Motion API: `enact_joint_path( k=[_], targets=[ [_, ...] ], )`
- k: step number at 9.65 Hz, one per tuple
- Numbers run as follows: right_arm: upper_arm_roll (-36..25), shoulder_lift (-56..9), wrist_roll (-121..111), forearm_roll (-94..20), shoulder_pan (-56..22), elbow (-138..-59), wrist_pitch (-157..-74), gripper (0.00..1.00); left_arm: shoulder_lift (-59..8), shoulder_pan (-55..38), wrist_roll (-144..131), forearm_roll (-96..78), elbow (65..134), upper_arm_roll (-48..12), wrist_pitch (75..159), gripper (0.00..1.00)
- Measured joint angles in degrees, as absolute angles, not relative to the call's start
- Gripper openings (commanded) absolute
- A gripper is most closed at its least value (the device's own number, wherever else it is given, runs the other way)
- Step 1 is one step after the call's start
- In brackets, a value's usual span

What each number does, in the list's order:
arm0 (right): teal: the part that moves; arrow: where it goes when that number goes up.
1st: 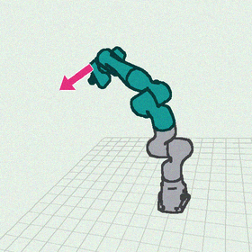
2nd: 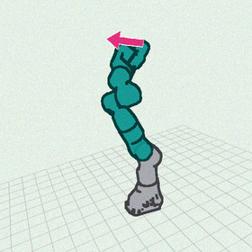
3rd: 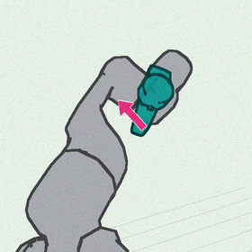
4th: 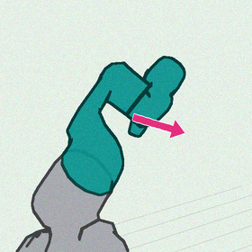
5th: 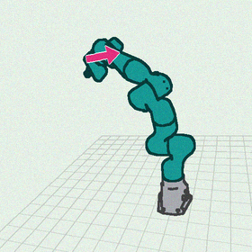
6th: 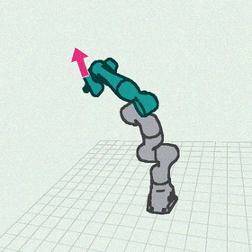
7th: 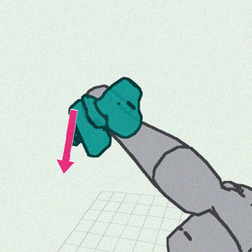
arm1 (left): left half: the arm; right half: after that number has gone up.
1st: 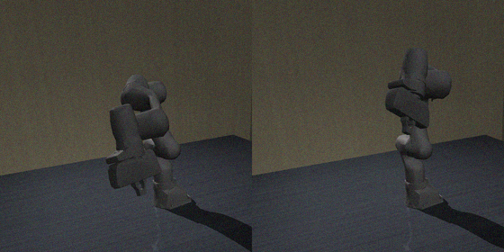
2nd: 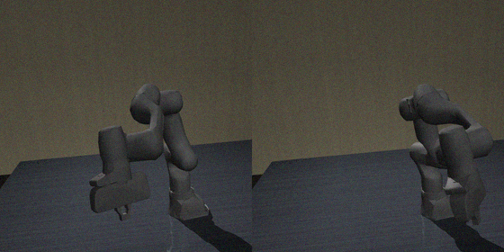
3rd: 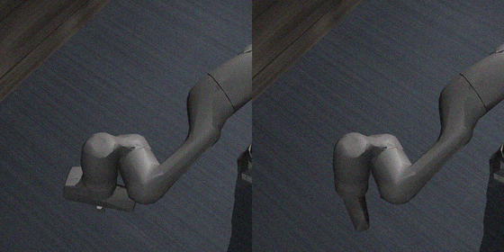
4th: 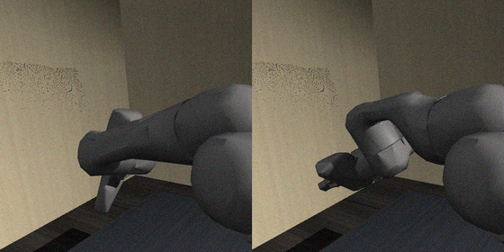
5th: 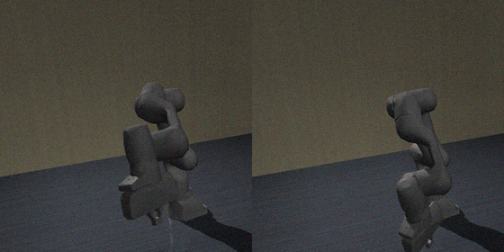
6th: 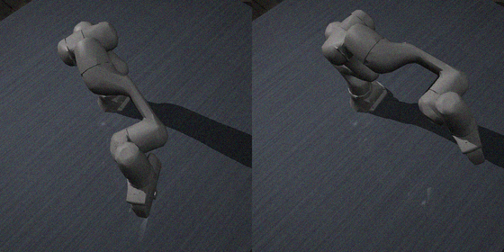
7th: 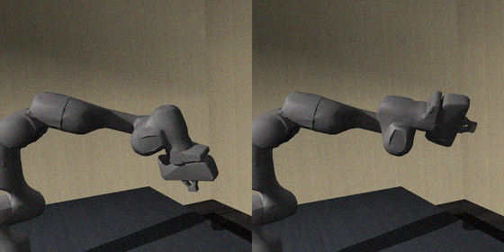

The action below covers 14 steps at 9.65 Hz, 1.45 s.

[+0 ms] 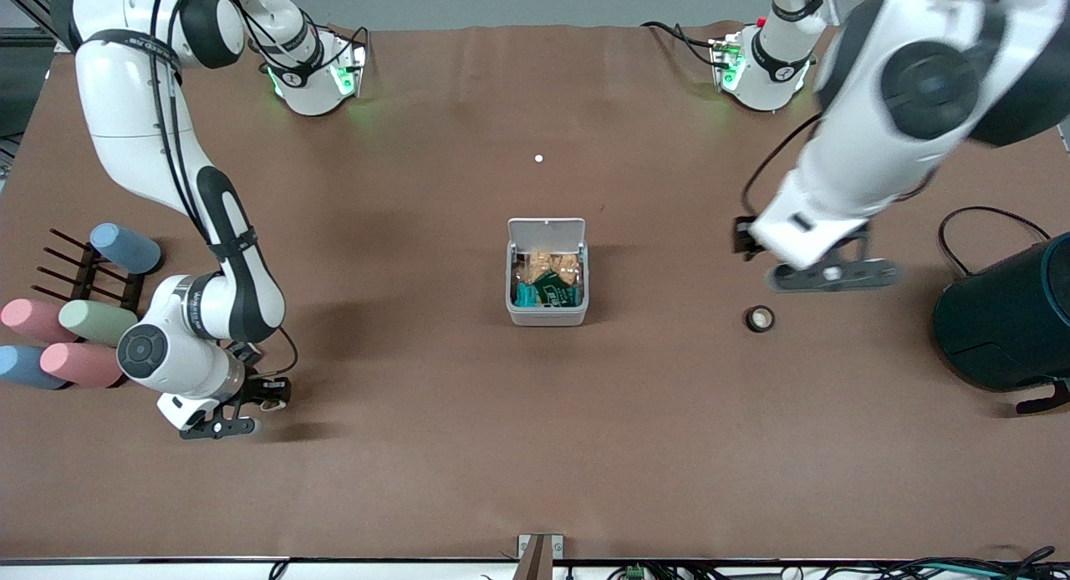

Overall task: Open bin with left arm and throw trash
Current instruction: 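Lift the heart clip with the right gripper while the left gripper withdraws, then carry the heart clip over the open bin and open the right gripper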

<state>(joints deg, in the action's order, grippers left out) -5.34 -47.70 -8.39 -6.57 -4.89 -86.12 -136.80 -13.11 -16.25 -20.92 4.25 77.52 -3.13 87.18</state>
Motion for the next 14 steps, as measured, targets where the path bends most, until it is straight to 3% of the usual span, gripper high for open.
enact_joint_path(
  k=[3, 10, 14],
  targets=[
    [-5.4, -47.7, -8.4, -6.6, -5.0, -86.0, -136.6, 0.16, -8.0, -9.5, -16.4, 4.2, 78.2, -3.2, 84.5, 1.00],
    [0.4, -42.9, -0.9, -9.2, -6.0, -84.3, -129.9, 0.18, -5.4, -4.3, -10.3, 2.0, 78.2, -3.2, 84.3, 1.00],
    [2.4, -38.9, 26.1, -9.5, -18.1, -84.1, -126.2, 0.18, -4.3, -2.8, -8.5, 1.7, 78.2, -3.4, 83.7, 1.00]
  ],
)
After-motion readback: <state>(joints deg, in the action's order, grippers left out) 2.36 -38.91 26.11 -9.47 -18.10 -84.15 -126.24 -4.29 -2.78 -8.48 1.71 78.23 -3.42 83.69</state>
